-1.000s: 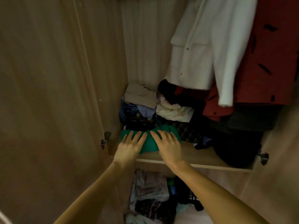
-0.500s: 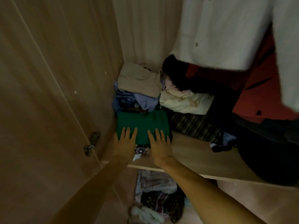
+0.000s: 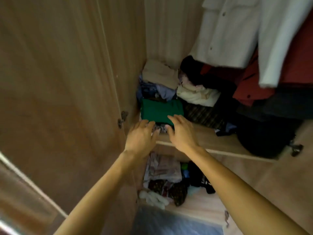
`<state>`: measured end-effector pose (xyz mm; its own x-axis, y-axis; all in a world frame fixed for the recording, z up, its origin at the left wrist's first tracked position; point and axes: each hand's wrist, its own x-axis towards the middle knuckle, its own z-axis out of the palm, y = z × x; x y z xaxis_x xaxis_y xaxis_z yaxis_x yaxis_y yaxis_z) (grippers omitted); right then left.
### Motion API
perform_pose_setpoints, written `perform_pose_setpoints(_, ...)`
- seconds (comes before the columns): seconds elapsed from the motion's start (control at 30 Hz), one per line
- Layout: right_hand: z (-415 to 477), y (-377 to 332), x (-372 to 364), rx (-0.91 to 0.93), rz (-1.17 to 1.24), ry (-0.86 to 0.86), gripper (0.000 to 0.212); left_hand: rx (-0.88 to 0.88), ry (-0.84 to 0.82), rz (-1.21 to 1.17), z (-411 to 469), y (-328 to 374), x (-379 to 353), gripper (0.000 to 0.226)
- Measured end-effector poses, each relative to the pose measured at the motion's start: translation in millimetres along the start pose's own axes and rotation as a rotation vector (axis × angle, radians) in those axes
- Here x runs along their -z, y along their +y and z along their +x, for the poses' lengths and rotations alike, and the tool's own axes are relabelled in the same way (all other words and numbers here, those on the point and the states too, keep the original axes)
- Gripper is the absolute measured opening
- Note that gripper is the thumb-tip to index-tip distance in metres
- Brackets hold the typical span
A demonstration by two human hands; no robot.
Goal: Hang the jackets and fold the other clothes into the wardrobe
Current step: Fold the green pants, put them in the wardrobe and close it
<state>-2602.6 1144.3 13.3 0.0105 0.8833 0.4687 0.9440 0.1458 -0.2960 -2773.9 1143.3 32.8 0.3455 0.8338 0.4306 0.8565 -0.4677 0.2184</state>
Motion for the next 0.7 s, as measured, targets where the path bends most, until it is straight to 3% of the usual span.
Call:
perform_pose_setpoints(0.37,-191.0,-66.3,23.7,-0.066,0.191,-0.196,0.044,0.191,-0.09,0.006,-200.1,14.0,14.2,0.049)
perform_pose_setpoints(0.57,-248.6,-110.8,26.9,-0.023,0.369,-0.195,0.042,0.329,-0.009,0.013,-273.3,17.3,60.2,0.062)
perform_pose_setpoints(0.7,-269.6,-140.1,40.1,0.056,0.505,-0.197,0.041,0.503,0.085,0.075,-318.9,20.6,92.4,0.052)
